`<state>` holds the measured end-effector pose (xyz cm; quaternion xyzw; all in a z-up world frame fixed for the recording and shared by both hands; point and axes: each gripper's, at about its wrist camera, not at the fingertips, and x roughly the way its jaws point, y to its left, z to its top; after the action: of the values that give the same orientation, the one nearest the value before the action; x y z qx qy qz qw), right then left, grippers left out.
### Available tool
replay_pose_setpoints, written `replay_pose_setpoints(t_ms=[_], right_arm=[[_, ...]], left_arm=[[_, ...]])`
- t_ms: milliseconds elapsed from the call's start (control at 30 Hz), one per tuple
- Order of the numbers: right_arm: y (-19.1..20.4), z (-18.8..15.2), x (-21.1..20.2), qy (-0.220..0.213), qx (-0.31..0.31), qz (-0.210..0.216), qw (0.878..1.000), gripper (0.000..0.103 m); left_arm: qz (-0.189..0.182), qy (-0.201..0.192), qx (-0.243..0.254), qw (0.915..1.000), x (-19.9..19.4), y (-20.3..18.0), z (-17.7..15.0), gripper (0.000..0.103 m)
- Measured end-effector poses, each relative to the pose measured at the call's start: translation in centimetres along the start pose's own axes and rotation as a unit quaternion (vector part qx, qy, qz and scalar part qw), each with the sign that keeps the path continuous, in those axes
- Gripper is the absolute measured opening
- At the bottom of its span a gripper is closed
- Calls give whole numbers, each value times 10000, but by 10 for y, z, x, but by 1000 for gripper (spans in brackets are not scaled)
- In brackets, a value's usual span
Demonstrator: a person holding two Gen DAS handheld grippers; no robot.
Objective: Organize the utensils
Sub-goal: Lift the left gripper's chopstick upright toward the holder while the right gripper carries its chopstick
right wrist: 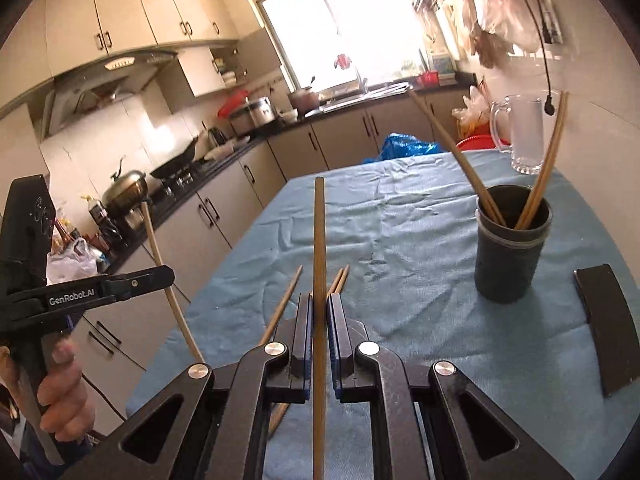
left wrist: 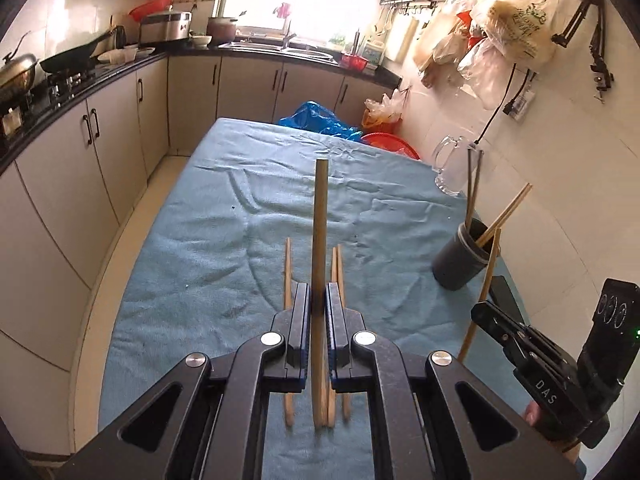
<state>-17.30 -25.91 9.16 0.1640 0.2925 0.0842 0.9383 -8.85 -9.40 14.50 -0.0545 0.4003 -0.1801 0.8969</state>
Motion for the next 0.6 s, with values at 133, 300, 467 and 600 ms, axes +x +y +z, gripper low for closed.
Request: replay_pose_setpoints(t_ms=[133,300,467,600], right_arm=[[-3,1,-16,-137,39,6,9999,8],[0,2,-38,-410,71,-33,9991,8],[-1,1,-57,-616,147,-83,9980,8],[-5,3,-63,-721,162,-151,9972,8]], left_arm=[[-16,-109,53,9999,-16,-8,-5,7],[-82,-213,20,9997,-33,-15,-9,7],[-145,-316,135,9993,-47,-25,-11,7],[-203,-373,237,9988,-51,-34,-10,7]])
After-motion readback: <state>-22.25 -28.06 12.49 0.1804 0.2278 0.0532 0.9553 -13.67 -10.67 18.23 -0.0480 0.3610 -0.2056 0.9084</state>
